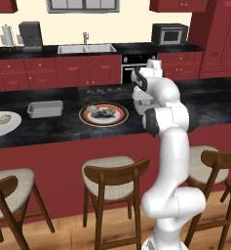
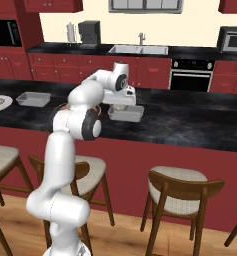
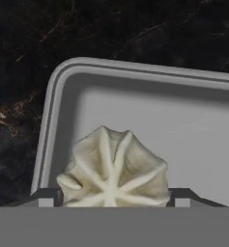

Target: Place two dumplings into each of the tupperware containers and then place the containers in the fridge.

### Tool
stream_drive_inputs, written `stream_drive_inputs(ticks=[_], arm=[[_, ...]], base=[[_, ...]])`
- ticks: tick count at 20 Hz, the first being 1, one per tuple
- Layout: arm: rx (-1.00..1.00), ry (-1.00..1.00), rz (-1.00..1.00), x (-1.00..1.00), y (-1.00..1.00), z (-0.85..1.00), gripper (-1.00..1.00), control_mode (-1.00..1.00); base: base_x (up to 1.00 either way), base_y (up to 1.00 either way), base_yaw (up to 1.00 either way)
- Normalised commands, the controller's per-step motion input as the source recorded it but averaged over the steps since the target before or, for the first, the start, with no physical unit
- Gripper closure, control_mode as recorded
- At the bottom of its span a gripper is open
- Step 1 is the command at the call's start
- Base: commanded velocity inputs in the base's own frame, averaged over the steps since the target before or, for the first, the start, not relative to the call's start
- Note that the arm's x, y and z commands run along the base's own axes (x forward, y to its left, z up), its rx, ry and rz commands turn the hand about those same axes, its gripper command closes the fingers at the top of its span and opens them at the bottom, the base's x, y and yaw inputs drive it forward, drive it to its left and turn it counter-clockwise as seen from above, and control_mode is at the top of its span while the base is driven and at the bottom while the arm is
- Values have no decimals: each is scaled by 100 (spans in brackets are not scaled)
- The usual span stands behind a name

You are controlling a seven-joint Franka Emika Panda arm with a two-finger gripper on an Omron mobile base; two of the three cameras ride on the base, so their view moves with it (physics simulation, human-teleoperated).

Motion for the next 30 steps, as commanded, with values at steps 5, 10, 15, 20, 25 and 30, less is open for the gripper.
stream_drive_inputs(ticks=[5, 10, 15, 20, 25, 30], arm=[[-1, 0, 0, 7, 0, -26, -100, -100], [0, 0, 0, 19, 0, -13, -100, -100], [0, 0, 0, 2, 0, 11, -100, -100], [0, 0, -1, -11, 14, 36, -100, -100], [0, 0, 0, -66, 32, 19, -100, -100], [0, -6, 0, -68, 64, 1, -100, -100]], base=[[0, 0, 0], [0, 0, 0], [0, 0, 0], [0, 0, 0], [0, 0, 0], [0, 0, 0]])
